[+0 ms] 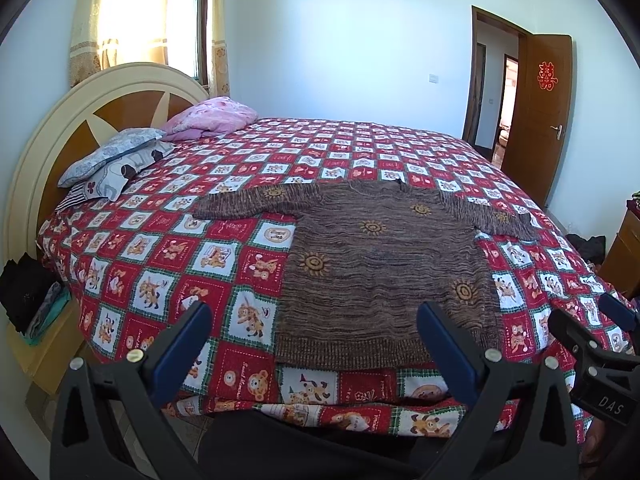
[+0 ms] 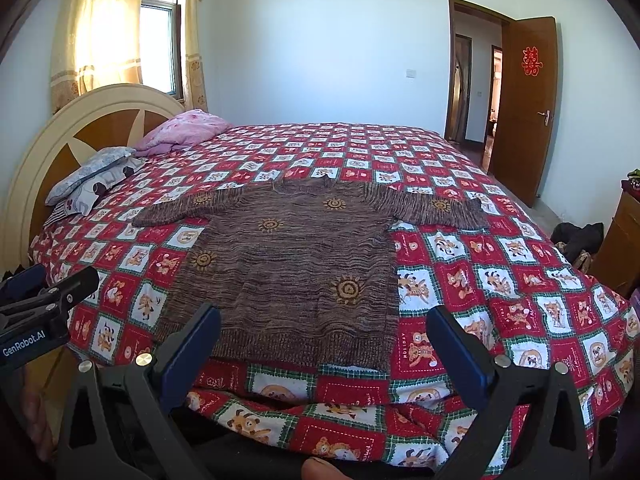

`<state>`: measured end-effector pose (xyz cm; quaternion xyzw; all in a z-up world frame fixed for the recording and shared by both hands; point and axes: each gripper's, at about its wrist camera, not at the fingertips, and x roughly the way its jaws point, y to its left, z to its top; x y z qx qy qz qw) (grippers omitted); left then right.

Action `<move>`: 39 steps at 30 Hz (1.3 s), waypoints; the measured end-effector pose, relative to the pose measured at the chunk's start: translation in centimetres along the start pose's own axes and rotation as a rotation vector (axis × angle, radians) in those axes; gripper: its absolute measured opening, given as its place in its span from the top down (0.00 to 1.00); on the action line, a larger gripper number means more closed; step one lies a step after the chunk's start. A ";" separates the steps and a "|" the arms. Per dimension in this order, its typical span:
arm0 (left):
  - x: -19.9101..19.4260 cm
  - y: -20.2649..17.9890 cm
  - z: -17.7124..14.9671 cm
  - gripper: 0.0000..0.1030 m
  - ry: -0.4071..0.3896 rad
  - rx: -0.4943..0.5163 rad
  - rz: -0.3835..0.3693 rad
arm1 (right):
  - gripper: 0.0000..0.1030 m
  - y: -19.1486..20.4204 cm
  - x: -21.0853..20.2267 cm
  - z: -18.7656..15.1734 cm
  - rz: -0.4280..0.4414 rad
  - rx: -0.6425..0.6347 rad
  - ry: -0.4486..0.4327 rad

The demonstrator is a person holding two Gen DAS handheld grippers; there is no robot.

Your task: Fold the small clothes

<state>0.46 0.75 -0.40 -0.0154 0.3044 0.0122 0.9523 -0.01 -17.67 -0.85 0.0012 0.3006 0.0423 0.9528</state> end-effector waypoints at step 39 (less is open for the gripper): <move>0.5 -0.4 -0.7 0.00 0.011 0.003 -0.006 | 0.01 0.3 0.1 -0.2 0.014 -0.004 0.007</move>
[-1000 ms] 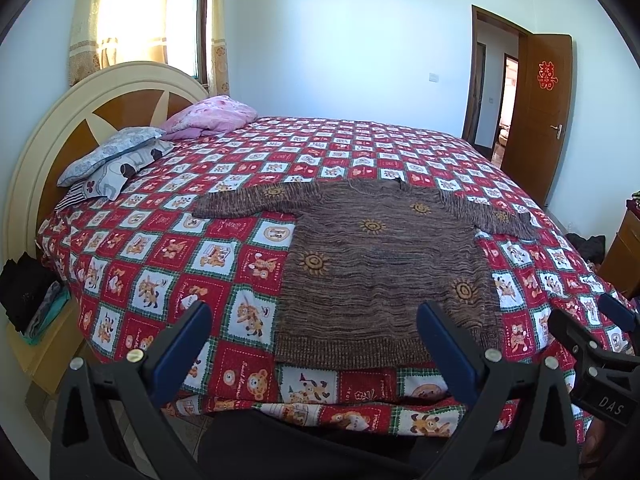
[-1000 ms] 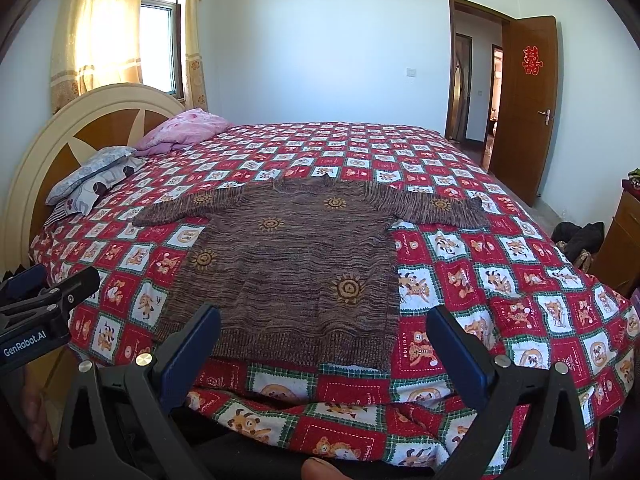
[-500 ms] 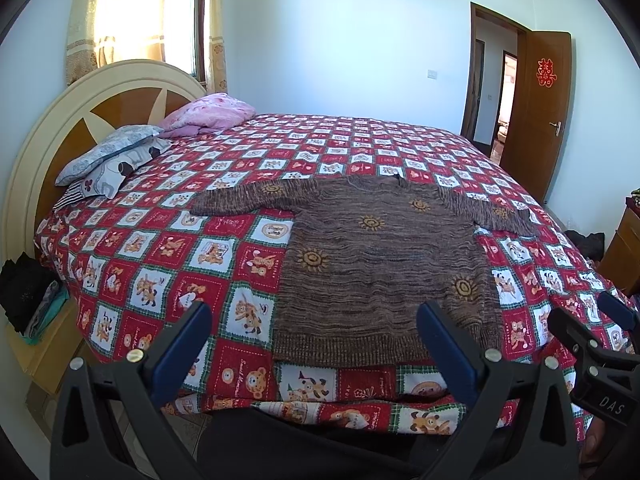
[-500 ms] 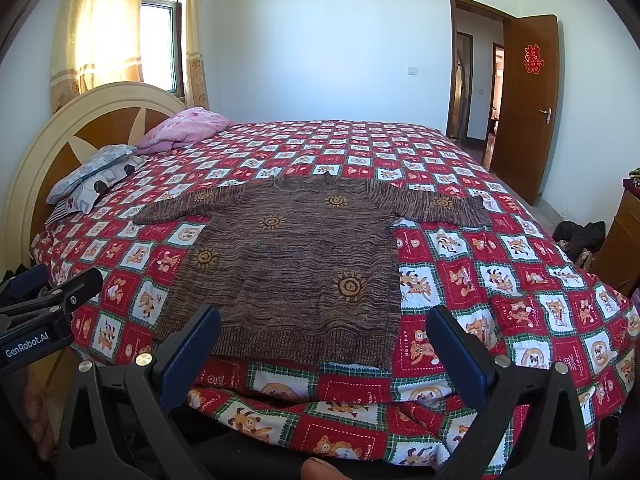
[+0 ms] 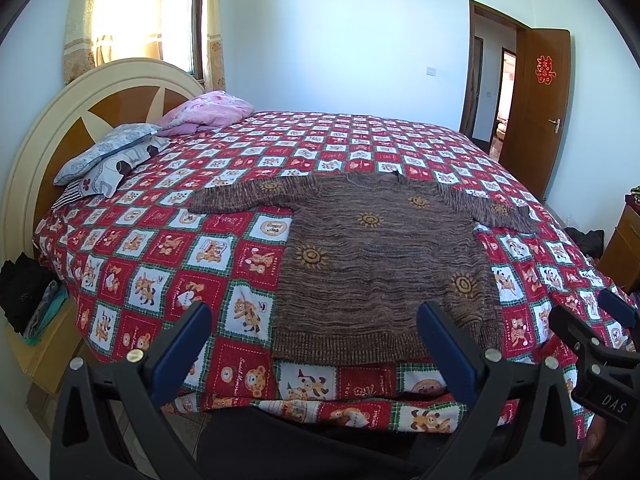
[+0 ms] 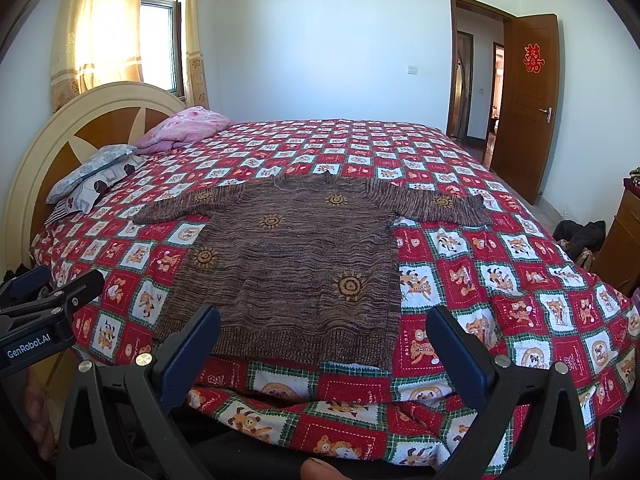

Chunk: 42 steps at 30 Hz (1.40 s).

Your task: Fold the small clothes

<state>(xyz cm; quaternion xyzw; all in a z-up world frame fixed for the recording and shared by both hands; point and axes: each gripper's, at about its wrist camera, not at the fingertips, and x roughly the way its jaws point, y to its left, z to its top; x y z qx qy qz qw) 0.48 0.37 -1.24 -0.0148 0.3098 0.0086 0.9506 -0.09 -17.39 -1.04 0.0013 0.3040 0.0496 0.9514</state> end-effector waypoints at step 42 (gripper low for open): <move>12.9 -3.5 3.7 0.00 0.043 0.128 0.035 | 0.03 -10.6 14.2 0.0 0.006 0.189 0.187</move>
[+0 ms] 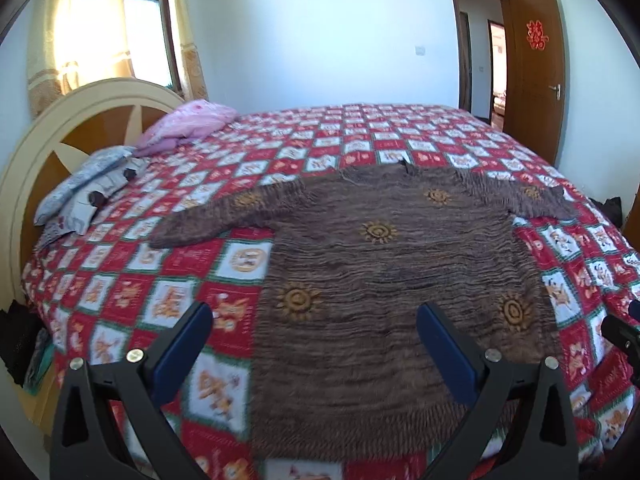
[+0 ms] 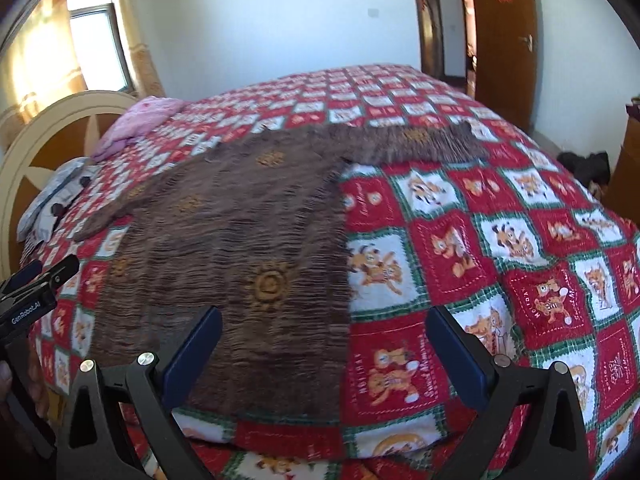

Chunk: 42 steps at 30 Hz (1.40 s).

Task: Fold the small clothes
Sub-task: 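Grasp the sweater's sleeve cuff with the right gripper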

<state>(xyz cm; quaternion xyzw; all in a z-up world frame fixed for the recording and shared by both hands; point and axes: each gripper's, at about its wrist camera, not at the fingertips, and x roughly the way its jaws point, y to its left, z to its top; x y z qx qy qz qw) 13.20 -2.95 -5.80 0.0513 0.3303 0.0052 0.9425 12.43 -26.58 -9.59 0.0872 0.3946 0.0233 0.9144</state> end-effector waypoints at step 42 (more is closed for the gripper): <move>18.6 -2.3 8.4 0.00 0.075 -0.020 0.164 | 0.78 -18.3 23.6 23.7 -0.197 0.150 0.042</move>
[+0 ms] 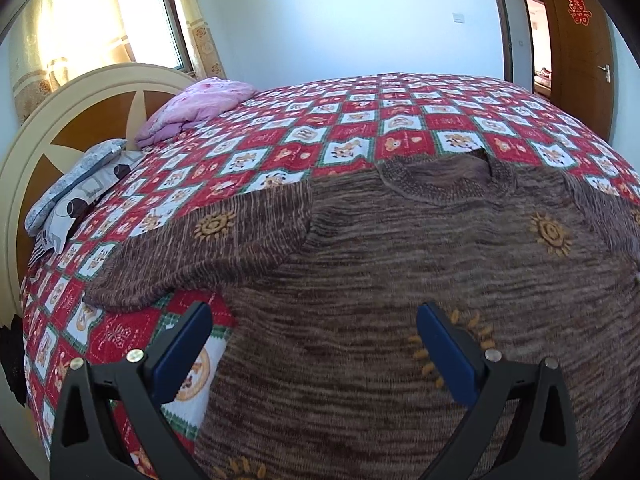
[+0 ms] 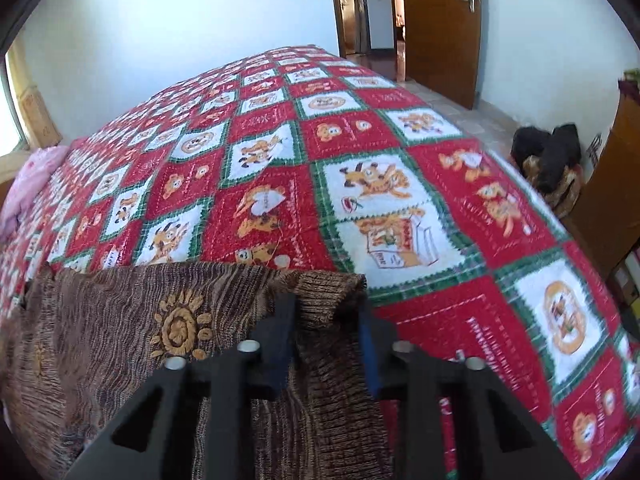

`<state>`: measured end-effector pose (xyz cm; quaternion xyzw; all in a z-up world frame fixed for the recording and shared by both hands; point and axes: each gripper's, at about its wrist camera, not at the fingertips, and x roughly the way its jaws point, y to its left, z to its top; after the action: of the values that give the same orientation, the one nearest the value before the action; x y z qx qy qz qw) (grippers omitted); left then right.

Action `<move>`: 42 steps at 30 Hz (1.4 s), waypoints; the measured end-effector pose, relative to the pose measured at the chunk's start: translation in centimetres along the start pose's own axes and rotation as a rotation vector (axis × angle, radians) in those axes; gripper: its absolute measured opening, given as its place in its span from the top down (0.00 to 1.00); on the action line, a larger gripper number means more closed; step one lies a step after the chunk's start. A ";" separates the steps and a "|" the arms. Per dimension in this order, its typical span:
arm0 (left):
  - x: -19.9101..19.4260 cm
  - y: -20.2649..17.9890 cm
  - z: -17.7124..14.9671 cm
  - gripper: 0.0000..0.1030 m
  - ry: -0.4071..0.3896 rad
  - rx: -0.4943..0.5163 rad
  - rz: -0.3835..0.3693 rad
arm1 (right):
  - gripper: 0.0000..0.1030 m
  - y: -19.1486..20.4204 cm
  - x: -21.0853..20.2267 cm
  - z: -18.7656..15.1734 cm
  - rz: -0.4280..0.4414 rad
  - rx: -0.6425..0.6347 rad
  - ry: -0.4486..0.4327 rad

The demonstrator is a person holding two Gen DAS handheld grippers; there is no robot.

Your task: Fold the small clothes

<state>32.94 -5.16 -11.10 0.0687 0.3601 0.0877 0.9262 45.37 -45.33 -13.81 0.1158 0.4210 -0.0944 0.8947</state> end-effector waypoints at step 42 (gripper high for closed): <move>0.3 8.4 -2.4 0.00 0.017 -0.139 -0.068 | 0.66 37.5 -2.7 -6.6 0.536 -0.138 0.255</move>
<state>30.61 3.25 -11.44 -0.0088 0.3629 0.0814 0.9282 48.83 -7.40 -11.07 0.1727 0.4896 0.1891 0.8335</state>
